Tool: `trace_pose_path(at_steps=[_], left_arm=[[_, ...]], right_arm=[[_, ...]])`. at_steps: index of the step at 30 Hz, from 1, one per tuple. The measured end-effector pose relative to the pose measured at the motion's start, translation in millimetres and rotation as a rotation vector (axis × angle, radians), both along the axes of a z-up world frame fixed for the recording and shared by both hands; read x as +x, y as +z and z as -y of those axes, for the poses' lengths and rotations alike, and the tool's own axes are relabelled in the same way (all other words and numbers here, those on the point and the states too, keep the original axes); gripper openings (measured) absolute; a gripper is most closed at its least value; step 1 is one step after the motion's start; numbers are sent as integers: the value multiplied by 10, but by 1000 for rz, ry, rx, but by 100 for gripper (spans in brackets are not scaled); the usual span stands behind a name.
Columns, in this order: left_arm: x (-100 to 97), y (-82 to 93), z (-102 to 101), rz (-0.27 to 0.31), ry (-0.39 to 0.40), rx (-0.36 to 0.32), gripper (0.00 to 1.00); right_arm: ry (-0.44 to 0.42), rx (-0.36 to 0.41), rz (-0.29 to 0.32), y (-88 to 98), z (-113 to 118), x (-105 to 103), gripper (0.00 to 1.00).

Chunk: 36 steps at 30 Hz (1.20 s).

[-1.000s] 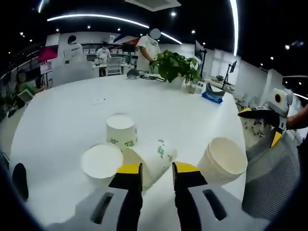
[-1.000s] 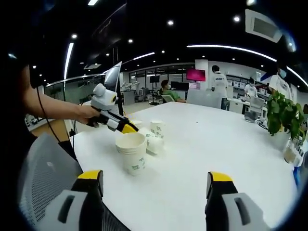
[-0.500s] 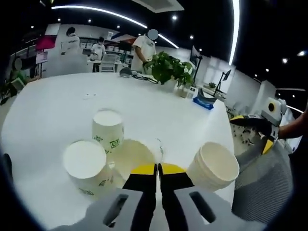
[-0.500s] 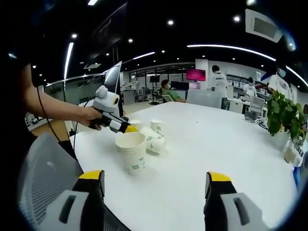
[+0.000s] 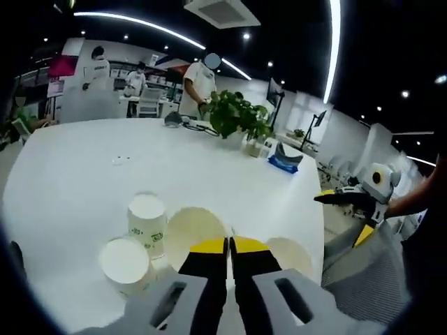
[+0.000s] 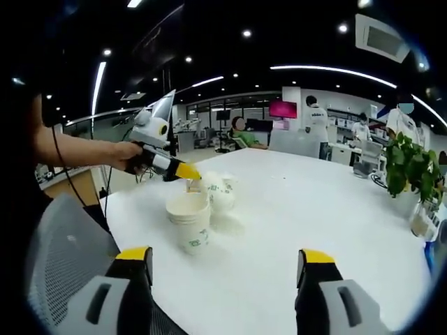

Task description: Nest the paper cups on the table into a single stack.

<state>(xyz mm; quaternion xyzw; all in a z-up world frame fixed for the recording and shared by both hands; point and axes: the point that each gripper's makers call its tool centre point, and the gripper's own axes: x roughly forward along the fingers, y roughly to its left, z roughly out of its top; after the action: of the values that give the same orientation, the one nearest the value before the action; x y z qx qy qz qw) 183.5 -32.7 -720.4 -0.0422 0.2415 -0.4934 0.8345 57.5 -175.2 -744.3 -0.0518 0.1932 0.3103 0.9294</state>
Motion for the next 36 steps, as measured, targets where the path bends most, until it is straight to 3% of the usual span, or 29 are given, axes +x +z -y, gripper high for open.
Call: trace_pose_path(at_steps=[11, 17, 21, 27, 32, 36], left_arm=[[-254, 540, 52, 95, -120, 47, 0], [-488, 805, 114, 147, -203, 65, 0], [-641, 772, 129, 146, -241, 105, 0], [-843, 524, 156, 120, -313, 209, 0], [-848, 296, 156, 113, -327, 292, 0], [-872, 258, 208, 110, -339, 297, 0]], right_arm=[[3, 1, 0, -5, 8, -2, 86], [3, 3, -1, -8, 12, -3, 86], [4, 1, -1, -13, 15, -5, 86], [5, 0, -1, -17, 18, -8, 85], [7, 0, 0, -14, 14, -11, 85], [9, 2, 1, -10, 10, -13, 85]])
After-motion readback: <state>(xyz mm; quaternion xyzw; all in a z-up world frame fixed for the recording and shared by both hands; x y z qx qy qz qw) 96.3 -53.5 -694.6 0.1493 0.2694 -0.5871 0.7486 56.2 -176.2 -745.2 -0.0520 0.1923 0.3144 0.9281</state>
